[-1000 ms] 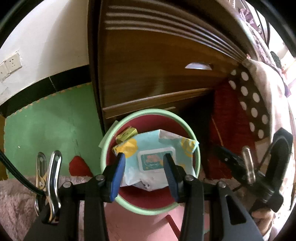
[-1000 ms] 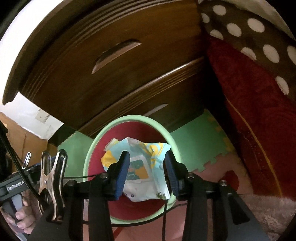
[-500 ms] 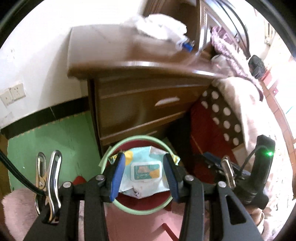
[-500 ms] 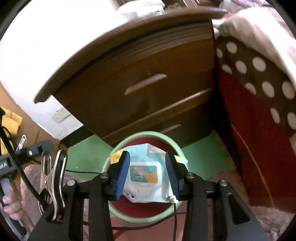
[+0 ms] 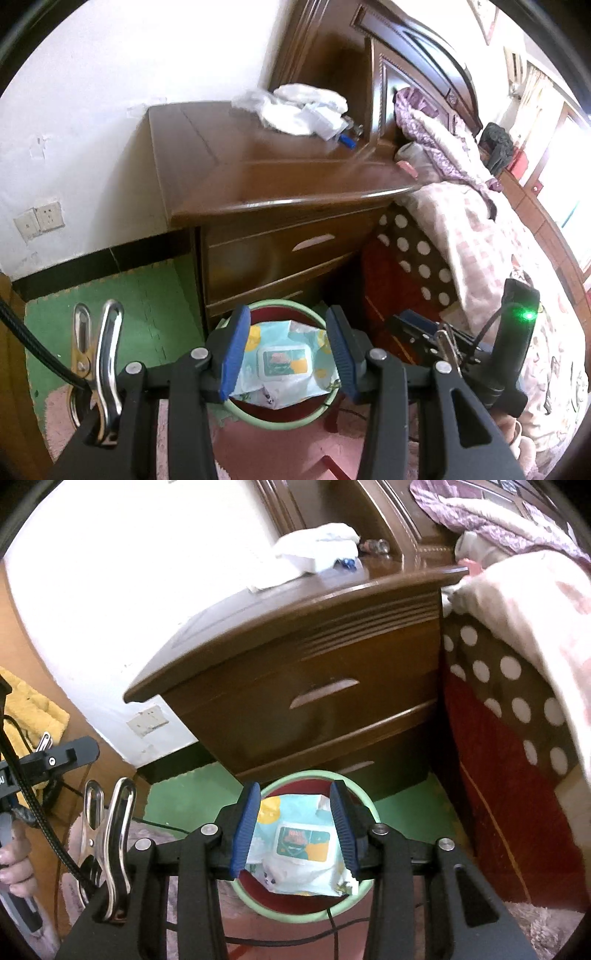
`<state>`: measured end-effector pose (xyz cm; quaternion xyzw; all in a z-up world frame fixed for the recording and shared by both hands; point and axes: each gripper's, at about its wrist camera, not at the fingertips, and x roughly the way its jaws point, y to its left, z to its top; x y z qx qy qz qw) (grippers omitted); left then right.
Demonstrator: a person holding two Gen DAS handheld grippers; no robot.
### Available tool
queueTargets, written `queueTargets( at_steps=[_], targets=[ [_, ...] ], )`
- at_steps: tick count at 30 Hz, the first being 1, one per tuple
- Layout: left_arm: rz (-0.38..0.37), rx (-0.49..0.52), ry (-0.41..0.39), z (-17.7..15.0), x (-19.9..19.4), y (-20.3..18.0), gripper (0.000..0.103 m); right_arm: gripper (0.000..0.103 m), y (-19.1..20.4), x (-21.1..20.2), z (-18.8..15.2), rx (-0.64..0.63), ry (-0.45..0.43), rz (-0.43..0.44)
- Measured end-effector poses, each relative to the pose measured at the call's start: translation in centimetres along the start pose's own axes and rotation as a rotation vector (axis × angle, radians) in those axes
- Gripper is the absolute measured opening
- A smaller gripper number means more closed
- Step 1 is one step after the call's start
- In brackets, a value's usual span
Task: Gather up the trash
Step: 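Raise both tools from the bin toward the nightstand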
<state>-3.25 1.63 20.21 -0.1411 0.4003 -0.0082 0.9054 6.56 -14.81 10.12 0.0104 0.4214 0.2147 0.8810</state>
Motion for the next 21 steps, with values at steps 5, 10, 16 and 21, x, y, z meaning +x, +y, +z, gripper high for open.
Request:
queueTargets(
  at_steps=[5,10,16,21],
  targets=[
    [0.004,0.027,-0.032,0.2,-2.3,-0.9,0.045,0.041,0.5,-1.3,0.1,-0.001,-0.023,0.017],
    [-0.002,0.035,-0.066,0.2,-4.4,-1.5,0.046,0.041,1.4,-2.2,-0.1,-0.028,-0.033,0.012],
    [0.003,0.056,-0.110,0.1,-6.8,-2.1,0.046,0.041,2.2,-3.4,0.0,-0.039,-0.056,0.024],
    [0.012,0.064,-0.148,0.4,-8.6,-2.5,0.047,0.041,2.8,-5.0,0.3,-0.060,-0.092,0.032]
  ],
)
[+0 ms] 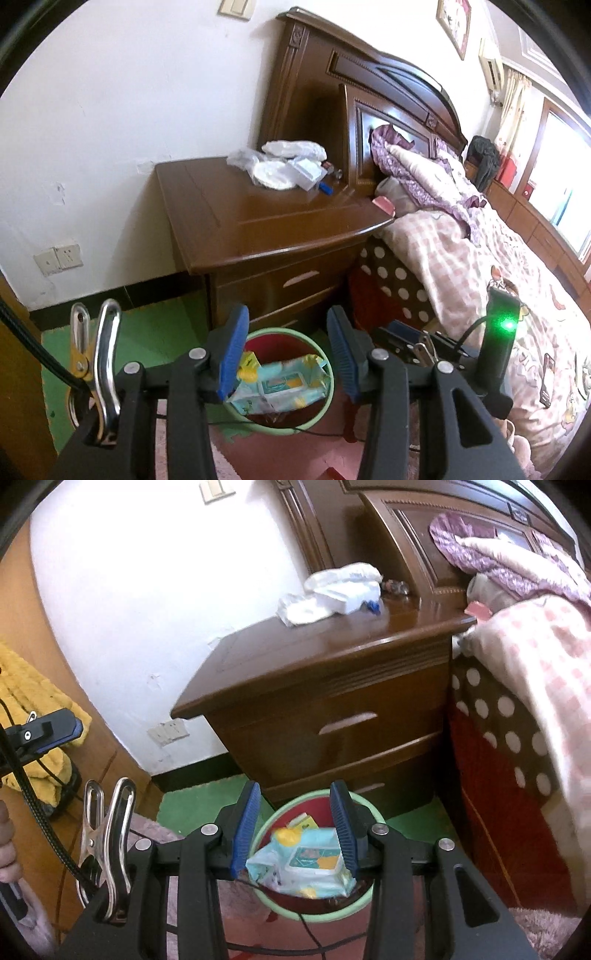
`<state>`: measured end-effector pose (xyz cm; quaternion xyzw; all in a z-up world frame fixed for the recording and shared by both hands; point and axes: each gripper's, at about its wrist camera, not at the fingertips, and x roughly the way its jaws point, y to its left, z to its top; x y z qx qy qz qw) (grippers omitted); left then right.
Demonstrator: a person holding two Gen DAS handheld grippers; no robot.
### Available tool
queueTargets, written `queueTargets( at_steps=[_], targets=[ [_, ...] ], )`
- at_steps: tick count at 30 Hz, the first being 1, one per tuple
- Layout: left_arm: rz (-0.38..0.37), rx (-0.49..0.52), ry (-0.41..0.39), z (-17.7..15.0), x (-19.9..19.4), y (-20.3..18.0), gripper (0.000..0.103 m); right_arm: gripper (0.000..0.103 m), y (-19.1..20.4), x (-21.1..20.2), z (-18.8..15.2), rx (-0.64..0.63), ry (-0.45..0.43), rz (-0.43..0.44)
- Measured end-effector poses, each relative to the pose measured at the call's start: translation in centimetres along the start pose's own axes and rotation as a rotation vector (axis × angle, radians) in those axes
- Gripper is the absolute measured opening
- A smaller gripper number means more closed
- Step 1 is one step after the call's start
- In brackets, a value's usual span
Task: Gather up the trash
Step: 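Raise both tools from the bin toward the nightstand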
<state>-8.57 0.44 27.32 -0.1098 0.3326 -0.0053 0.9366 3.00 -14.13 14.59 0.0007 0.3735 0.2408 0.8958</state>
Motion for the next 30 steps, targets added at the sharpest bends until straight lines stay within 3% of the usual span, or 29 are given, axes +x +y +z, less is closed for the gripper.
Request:
queueTargets(
  at_steps=[10,23,30],
  targets=[
    [-0.012,0.024,-0.021,2.0,-1.6,-1.3,0.049,0.041,0.6,-2.4,2.1,-0.022,-0.042,0.007],
    [-0.011,0.000,-0.030,7.2,-0.5,-1.8,0.051,0.041,-0.7,-3.3,7.9,-0.020,-0.071,0.024],
    [0.017,0.016,-0.061,10.9,-0.4,-3.1,0.051,0.041,-1.4,-3.6,10.9,-0.078,-0.099,-0.009]
  ],
)
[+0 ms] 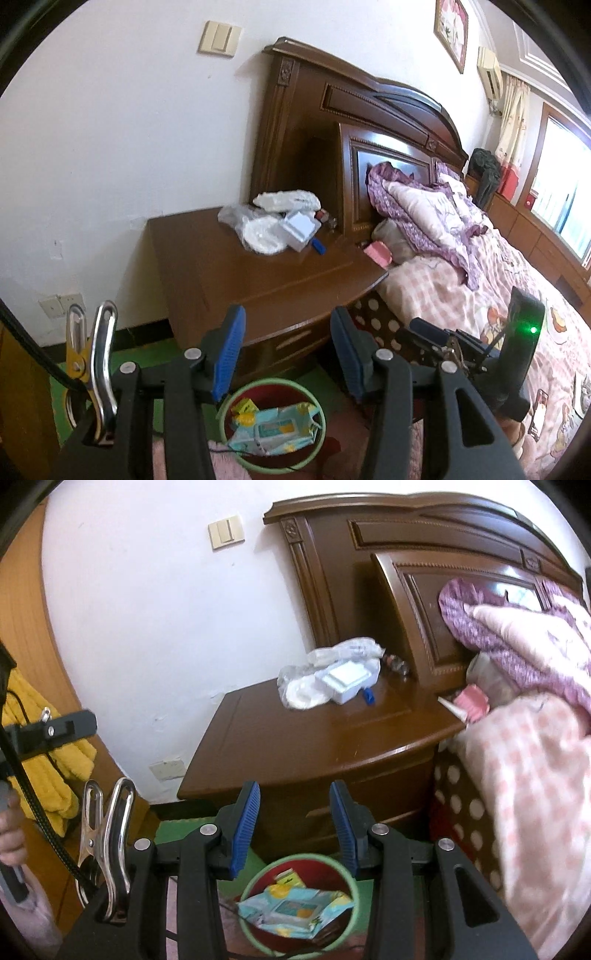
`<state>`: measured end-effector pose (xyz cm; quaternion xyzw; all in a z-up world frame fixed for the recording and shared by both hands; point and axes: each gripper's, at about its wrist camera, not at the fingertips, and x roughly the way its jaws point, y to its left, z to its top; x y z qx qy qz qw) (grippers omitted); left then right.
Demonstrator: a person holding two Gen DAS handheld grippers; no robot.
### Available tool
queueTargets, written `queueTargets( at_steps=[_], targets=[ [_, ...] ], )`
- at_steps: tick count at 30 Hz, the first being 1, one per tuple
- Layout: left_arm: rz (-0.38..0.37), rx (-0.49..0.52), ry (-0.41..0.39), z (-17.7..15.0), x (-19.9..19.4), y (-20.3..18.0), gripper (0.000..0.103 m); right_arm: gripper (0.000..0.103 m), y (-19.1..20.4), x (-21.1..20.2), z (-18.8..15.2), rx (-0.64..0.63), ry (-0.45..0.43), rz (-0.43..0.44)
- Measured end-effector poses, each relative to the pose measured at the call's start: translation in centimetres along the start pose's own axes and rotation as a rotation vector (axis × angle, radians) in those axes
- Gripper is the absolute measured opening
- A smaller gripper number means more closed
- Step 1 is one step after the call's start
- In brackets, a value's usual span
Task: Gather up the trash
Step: 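Raise both tools from the bin toward the nightstand, then move both tools over the nightstand toward the white plastic tray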
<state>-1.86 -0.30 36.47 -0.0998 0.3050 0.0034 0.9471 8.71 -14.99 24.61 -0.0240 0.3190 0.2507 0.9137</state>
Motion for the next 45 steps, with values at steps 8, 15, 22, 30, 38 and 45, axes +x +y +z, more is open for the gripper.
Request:
queueTargets(
  at_steps=[8,15,22,30,38,45],
  targets=[
    [0.025,0.028,0.007,2.5,3.4,-1.5,0.052,0.041,-0.8,1.4,2.5,-0.043,-0.005,-0.028],
    [0.028,0.039,0.016,3.9,7.4,-2.4,0.052,0.041,-2.2,3.3,4.7,-0.035,-0.008,-0.042],
    [0.061,0.047,0.014,4.9,13.1,-2.8,0.052,0.041,-4.9,7.1,6.5,-0.019,0.017,-0.067],
    [0.050,-0.001,0.063,5.2,19.3,-2.0,0.052,0.041,-7.0,11.9,7.6,-0.028,0.061,-0.080],
    [0.072,-0.048,0.065,4.8,23.9,-1.2,0.052,0.041,-7.9,16.7,8.4,-0.087,0.098,-0.113],
    [0.085,-0.037,0.106,3.5,26.7,-0.7,0.052,0.041,-9.7,21.0,9.8,-0.128,0.149,-0.148]
  ],
)
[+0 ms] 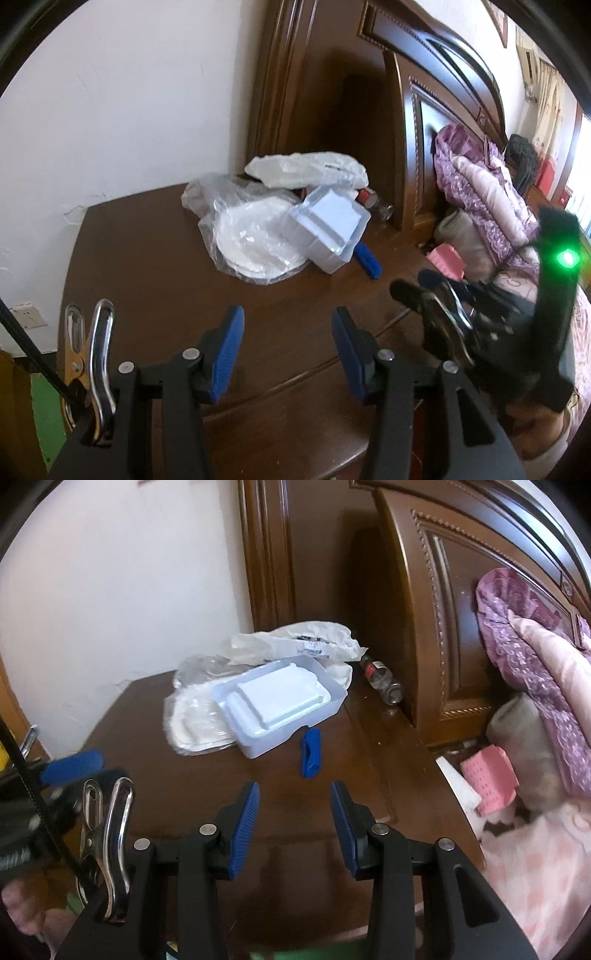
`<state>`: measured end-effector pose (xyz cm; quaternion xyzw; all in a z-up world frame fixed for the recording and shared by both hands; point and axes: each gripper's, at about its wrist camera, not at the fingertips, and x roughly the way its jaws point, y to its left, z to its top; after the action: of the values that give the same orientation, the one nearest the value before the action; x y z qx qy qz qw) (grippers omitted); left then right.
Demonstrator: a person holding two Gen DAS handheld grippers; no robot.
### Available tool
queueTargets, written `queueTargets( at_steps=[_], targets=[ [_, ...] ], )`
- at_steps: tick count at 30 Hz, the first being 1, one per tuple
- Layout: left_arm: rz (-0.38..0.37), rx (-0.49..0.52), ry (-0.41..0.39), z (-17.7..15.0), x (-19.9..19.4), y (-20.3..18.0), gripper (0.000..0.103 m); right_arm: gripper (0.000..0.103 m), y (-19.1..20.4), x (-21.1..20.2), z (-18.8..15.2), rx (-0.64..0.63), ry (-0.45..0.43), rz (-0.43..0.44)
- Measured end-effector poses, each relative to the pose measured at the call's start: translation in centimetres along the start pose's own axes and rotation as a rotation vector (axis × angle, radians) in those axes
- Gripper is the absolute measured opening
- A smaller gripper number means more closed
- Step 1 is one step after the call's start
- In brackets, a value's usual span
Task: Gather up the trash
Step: 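Move both tools over the nightstand toward the white plastic tray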
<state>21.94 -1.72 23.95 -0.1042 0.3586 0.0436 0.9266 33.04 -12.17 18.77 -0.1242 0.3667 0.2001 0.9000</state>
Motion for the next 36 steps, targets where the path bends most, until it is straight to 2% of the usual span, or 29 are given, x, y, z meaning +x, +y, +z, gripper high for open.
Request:
queueTargets(
  at_steps=[11,19,30,33,35,36],
  targets=[
    [0.015,-0.054,0.031,-0.3,1.9,1.7,0.052,0.041,-1.0,4.6,1.8,0.005,0.055,0.008],
    [0.016,-0.049,0.046,-0.7,2.3,1.7,0.052,0.041,-0.9,5.7,1.8,0.007,0.070,0.002],
    [0.009,-0.048,0.058,-1.0,2.6,1.5,0.052,0.040,-0.2,6.3,1.5,-0.009,0.042,-0.037],
    [0.007,-0.048,0.056,-1.1,2.6,1.4,0.052,0.028,0.1,6.3,1.4,-0.013,0.040,-0.046],
    [0.000,-0.050,0.054,-1.0,2.5,1.4,0.052,0.016,0.3,6.2,1.4,-0.015,0.039,-0.045],
    [-0.002,-0.051,0.052,-1.0,2.4,1.5,0.052,0.016,0.3,6.2,1.3,-0.015,0.039,-0.042]
  ],
)
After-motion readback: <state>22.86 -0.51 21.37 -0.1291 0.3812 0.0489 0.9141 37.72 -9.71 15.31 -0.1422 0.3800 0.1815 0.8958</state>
